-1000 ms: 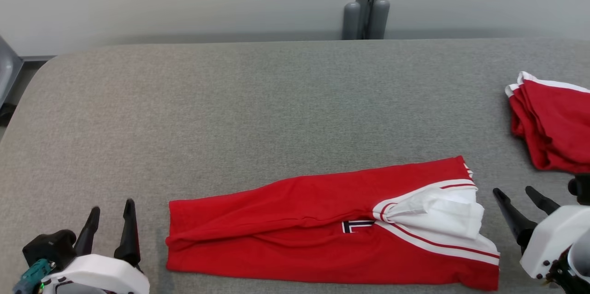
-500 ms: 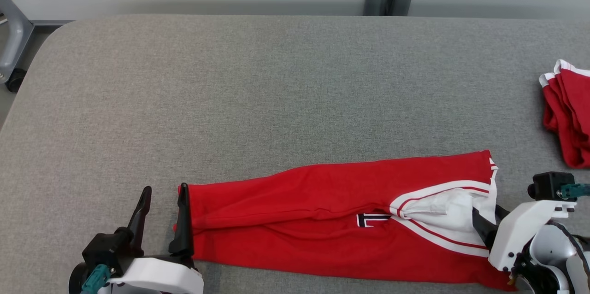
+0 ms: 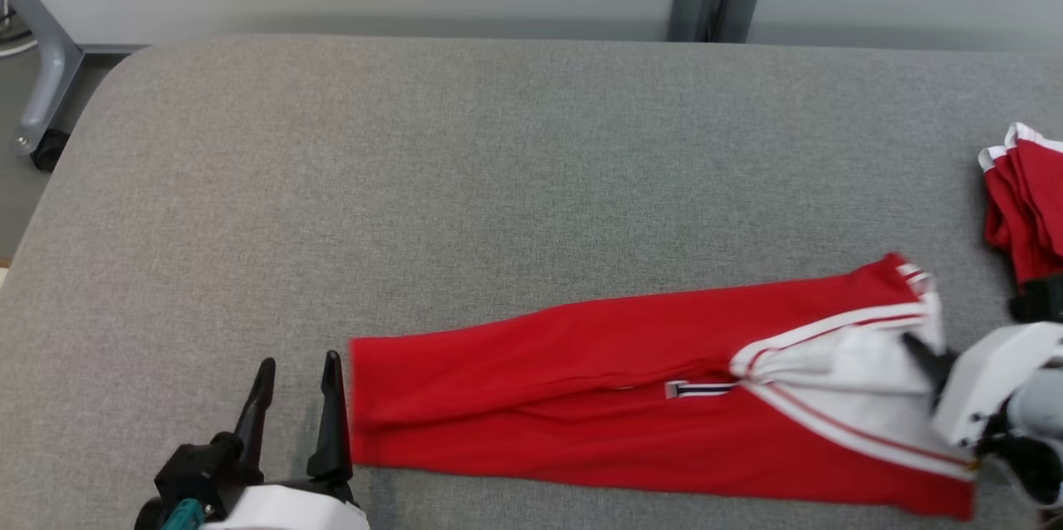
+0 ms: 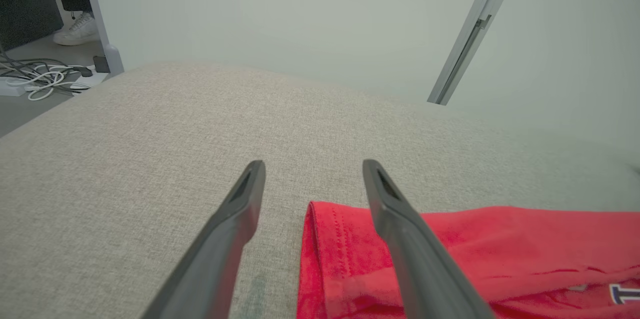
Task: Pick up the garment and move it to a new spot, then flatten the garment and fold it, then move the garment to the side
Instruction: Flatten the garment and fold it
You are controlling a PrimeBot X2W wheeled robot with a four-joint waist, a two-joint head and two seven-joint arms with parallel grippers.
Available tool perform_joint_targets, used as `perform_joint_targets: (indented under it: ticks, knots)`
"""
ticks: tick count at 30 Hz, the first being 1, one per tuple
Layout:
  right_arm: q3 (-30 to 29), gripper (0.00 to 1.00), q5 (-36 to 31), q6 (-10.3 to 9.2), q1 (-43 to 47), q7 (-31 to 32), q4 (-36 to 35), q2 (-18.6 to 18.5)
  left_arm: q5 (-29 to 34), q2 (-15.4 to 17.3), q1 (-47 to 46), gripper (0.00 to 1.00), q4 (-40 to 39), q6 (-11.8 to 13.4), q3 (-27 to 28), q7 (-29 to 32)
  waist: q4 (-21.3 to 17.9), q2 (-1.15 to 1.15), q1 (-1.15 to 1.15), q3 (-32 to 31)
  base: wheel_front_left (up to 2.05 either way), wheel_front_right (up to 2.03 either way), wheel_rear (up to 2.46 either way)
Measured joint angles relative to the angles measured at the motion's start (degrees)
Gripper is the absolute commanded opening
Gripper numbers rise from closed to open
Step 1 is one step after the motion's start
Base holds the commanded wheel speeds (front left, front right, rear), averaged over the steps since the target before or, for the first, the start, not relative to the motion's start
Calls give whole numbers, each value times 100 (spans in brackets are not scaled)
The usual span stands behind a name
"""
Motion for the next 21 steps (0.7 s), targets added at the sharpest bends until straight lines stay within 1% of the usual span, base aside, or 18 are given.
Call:
perform_joint_targets:
  ticks: [3,6,8,10,13,16,19,21]
  knots:
    - [-261,0,86,-5,-36,0,-58,-389,90,-115,75,100,94,-116,103,1,-16,0,0,-114,0,0,0]
    - [-426,0,124,-5,-40,74,-265,-681,152,-177,131,100,141,-192,199,0,-25,0,0,-235,0,0,0]
    - [-458,0,132,-8,-37,149,-532,-788,185,-219,187,100,177,-233,223,1,-27,0,0,-303,0,0,0]
    - [-322,0,192,-8,-1,229,-940,-772,190,-234,194,100,202,-261,234,1,-23,0,0,-372,0,0,0]
    - [98,0,313,-8,118,455,-1619,-514,190,-246,313,100,244,-307,250,0,-25,0,0,-454,0,0,0]
    - [667,0,408,-8,219,626,-2131,-68,167,-250,368,100,267,-307,210,0,-30,0,0,-508,0,0,0]
    - [1250,0,415,-8,252,664,-2318,489,125,-254,378,100,312,-305,141,0,-4,0,0,-537,0,0,0]
    - [1611,0,368,-8,275,649,-2271,879,120,-253,377,100,333,-299,80,0,34,0,0,-544,0,0,0]
